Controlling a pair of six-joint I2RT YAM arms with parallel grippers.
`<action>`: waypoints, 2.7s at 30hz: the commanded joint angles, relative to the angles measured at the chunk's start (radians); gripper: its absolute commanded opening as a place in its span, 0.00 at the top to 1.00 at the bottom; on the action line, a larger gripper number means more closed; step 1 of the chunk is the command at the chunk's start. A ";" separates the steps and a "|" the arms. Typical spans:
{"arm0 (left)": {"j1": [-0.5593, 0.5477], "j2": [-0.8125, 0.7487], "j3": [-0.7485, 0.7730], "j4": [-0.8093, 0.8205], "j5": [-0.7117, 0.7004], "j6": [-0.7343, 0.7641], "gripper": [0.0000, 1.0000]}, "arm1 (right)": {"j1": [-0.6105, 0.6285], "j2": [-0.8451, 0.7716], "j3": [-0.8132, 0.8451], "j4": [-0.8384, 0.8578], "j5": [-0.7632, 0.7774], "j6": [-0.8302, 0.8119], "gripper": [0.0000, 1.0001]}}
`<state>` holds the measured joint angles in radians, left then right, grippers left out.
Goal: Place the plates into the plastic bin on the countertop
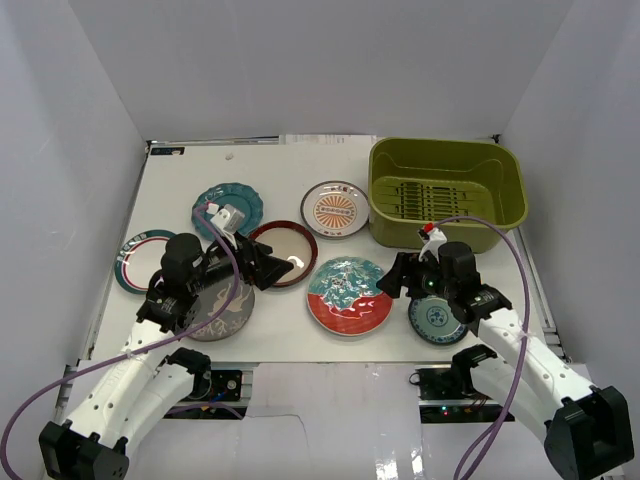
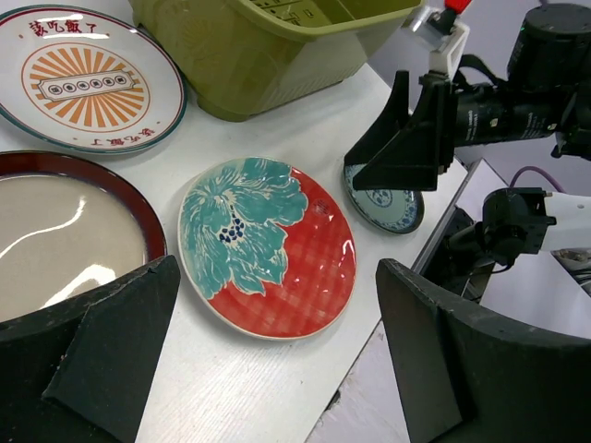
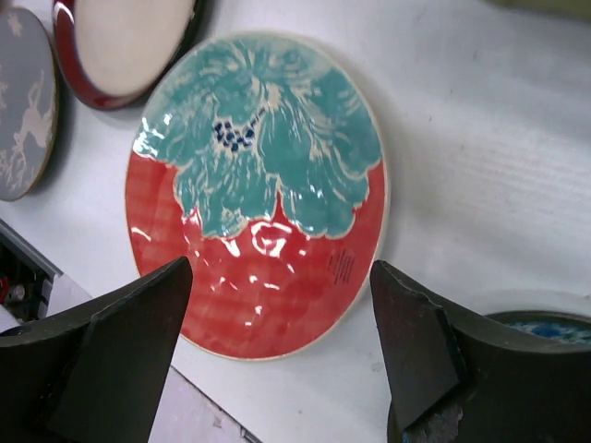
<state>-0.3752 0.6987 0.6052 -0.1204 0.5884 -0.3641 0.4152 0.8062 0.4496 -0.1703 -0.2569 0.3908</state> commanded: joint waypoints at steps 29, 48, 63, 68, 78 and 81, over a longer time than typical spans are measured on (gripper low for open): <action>-0.016 0.073 0.031 -0.093 -0.001 -0.001 0.02 | -0.105 0.366 -0.204 0.489 -0.263 0.132 0.45; -0.016 0.030 0.031 -0.094 -0.033 -0.004 0.02 | -0.099 0.104 -0.198 0.433 -0.310 0.233 0.92; -0.014 -0.042 0.054 -0.189 -0.330 -0.022 0.02 | -0.144 -0.038 0.254 0.399 -0.358 0.422 0.92; -0.028 -0.057 0.050 -0.202 -0.357 -0.039 0.02 | -0.352 0.117 0.437 0.399 -0.289 0.384 0.92; -0.065 -0.059 0.051 -0.216 -0.371 -0.036 0.02 | -0.500 0.378 0.699 0.215 0.144 0.127 0.92; -0.079 -0.051 0.051 -0.217 -0.372 -0.036 0.02 | -0.518 0.459 0.716 0.198 0.179 0.102 0.92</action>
<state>-0.4393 0.6506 0.6220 -0.3264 0.2310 -0.3946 -0.0937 1.2503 1.0817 -0.0608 -0.1524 0.5236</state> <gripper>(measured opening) 0.979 0.136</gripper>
